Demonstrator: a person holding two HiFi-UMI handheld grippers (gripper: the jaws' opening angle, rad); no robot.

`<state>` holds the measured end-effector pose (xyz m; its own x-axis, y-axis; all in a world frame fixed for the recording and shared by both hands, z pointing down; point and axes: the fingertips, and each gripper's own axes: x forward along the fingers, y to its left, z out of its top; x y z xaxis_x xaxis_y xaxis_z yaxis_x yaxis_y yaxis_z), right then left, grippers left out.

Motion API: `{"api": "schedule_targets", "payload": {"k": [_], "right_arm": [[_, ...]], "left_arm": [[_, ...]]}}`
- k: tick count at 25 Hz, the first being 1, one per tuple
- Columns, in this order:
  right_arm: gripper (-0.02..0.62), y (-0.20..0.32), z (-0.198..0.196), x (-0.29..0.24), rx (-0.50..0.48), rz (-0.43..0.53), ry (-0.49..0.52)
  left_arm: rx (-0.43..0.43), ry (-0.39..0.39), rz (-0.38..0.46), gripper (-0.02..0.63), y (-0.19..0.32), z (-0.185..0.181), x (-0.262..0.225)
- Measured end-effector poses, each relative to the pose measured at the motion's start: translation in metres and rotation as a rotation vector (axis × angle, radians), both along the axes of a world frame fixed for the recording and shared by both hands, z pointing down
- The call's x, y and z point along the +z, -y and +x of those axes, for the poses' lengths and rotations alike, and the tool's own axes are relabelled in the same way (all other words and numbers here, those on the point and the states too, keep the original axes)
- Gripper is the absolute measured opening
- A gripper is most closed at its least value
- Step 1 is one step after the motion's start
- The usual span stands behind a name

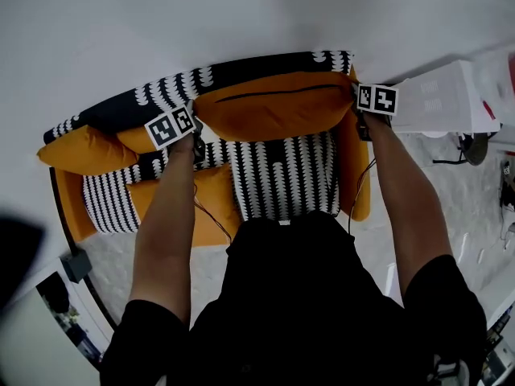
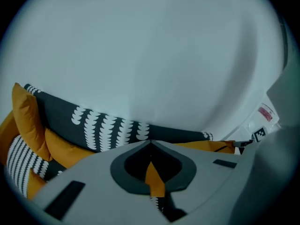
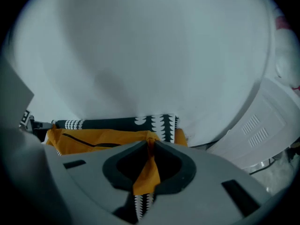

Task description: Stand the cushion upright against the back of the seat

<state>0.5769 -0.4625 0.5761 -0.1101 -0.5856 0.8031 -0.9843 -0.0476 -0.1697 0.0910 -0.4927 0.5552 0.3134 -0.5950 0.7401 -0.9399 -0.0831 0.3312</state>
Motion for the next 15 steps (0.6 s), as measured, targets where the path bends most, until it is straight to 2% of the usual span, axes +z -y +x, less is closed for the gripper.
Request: {"api": "schedule_targets", "payload": {"k": [2,5,8,12,15], "right_arm": [[0.058,0.0,0.004,0.007,0.025,-0.029,-0.019],[0.063,0.002,0.005,0.008,0.028,-0.035,-0.007],[0.177,0.002,0.01,0.002,0.006,-0.032,-0.059],[0.187,-0.002,0.022,-0.025,0.045,0.055,-0.088],[0.186,-0.018,0.012,-0.044,0.034,0.119,-0.078]], "left_arm": [[-0.008,0.02,-0.03,0.015,-0.003,0.001,0.01],[-0.005,0.02,-0.02,0.015,-0.012,0.004,0.014],[0.014,0.035,-0.004,0.017,-0.023,0.003,0.016],[0.081,0.058,0.037,0.018,-0.043,0.011,0.012],[0.134,0.059,0.035,0.018,-0.062,0.017,0.018]]}}
